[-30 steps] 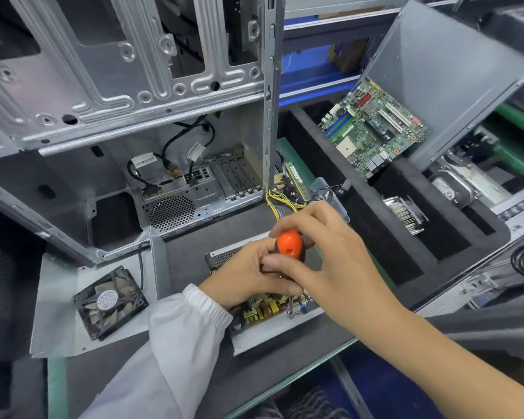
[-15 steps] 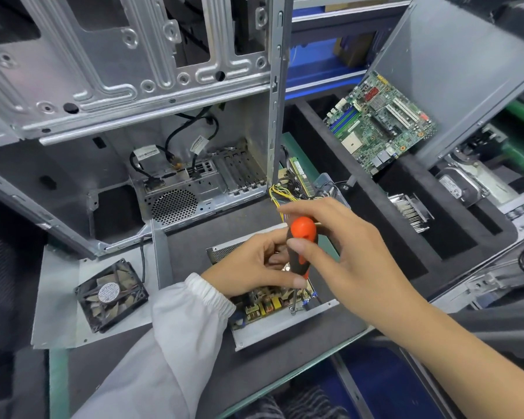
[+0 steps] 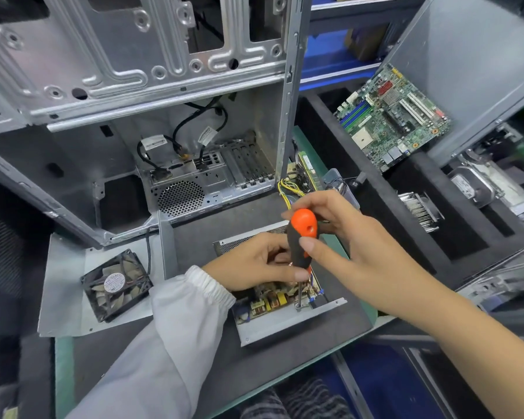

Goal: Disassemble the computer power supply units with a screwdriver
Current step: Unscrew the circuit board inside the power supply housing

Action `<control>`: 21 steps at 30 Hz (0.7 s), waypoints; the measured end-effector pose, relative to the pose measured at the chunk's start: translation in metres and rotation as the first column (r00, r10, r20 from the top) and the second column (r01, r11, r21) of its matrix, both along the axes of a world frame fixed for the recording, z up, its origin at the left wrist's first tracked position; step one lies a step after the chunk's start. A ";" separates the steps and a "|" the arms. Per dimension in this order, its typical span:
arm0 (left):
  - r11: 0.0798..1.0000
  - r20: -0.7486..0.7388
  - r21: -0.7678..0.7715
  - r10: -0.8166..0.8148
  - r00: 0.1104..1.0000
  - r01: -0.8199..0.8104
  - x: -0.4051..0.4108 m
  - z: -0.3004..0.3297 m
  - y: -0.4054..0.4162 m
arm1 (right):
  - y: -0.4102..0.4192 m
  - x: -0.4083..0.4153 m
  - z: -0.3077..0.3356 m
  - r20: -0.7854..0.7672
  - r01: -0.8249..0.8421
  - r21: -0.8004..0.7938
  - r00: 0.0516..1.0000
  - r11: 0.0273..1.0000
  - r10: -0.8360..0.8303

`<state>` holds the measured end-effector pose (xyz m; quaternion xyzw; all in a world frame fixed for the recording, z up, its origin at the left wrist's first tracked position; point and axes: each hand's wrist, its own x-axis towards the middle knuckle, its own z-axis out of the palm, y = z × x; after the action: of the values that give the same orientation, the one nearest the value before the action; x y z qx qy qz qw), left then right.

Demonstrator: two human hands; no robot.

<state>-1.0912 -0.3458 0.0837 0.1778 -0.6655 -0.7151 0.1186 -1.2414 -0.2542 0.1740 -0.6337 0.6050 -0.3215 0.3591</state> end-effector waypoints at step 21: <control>0.976 -0.093 -0.031 0.212 0.973 -0.216 0.022 0.016 -0.001 | -0.011 -0.013 0.013 0.135 0.206 -0.110 0.972 0.972 -0.191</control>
<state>-1.0688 -0.3472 0.0995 0.2138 -0.6510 -0.6917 0.2281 -1.2546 -0.2651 0.1872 -0.5698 0.6209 -0.4312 0.3223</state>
